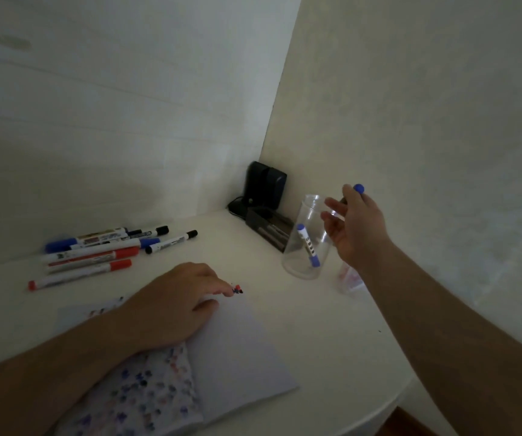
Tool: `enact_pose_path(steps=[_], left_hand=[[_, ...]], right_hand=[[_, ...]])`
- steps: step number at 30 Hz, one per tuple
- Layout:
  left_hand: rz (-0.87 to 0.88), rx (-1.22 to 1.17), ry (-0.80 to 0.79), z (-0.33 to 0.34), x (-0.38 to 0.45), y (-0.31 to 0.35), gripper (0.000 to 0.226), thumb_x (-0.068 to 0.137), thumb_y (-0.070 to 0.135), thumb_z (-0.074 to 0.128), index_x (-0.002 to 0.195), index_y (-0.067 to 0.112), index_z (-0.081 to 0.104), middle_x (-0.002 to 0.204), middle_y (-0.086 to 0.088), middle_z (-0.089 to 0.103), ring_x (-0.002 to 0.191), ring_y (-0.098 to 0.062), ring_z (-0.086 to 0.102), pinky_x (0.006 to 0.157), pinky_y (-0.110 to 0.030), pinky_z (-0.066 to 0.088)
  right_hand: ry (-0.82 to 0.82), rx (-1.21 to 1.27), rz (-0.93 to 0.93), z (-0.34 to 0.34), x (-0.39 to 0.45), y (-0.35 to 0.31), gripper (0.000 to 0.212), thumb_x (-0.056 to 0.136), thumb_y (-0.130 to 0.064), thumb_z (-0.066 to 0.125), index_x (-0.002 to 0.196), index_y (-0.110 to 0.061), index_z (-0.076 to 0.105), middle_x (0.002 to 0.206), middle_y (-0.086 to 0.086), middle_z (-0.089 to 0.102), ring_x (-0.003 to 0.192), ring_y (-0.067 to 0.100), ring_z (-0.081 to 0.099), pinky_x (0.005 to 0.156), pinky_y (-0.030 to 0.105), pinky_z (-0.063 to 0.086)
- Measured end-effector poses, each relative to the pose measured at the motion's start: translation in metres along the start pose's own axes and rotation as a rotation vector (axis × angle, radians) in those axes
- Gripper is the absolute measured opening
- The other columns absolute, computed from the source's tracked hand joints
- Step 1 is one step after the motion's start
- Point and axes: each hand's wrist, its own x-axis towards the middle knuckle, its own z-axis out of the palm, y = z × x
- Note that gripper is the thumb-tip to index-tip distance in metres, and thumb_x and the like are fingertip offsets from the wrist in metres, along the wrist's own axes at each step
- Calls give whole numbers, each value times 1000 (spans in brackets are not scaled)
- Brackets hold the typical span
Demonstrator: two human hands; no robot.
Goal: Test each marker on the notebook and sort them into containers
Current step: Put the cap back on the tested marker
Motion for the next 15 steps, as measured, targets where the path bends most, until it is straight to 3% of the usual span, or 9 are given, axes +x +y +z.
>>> enact_pose_path(steps=[2, 4, 8, 10, 13, 15], left_hand=[[-19, 9, 31, -4, 1, -2, 33, 102, 24, 52, 127, 42, 64, 116, 22, 54, 107, 5, 45, 93, -11, 34], [-64, 36, 51, -8, 2, -6, 32, 100, 22, 53, 122, 41, 66, 116, 19, 58, 106, 0, 48, 97, -23, 42], [-228, 157, 196, -23, 2, -29, 22, 95, 30, 60, 111, 42, 70, 110, 17, 64, 98, -6, 54, 93, -36, 50], [-355, 315, 245, -36, 0, -41, 21, 93, 33, 59, 111, 40, 67, 111, 12, 64, 100, -13, 53, 92, -38, 49], [-564, 537, 163, -54, -6, -60, 16, 95, 36, 52, 110, 32, 56, 107, 5, 57, 91, -16, 49, 79, -34, 45], [-686, 521, 43, -59, -8, -69, 26, 98, 41, 53, 119, 26, 56, 110, 1, 56, 88, -15, 49, 74, -31, 42]], right_hand=[[-34, -39, -33, 4, -4, 6, 53, 99, -30, 66, 147, -25, 46, 118, 13, 73, 87, 26, 69, 67, 34, 60], [-64, -99, -69, 12, -15, 15, 52, 101, -22, 63, 150, -27, 44, 113, 13, 73, 87, 23, 68, 78, 39, 63], [-249, -389, -143, 35, -41, 52, 50, 99, -9, 62, 144, -28, 52, 100, 11, 72, 63, 14, 62, 57, 24, 53], [-439, -556, -181, 46, -54, 74, 54, 98, -9, 65, 145, -32, 50, 103, 6, 70, 63, 13, 64, 61, 24, 55], [-669, -711, -209, 64, -69, 100, 55, 97, -12, 67, 139, -44, 52, 106, -2, 67, 71, 21, 68, 65, 28, 59], [-764, -740, -206, 75, -70, 111, 53, 97, -14, 66, 131, -52, 54, 103, -9, 66, 76, 26, 69, 65, 30, 61]])
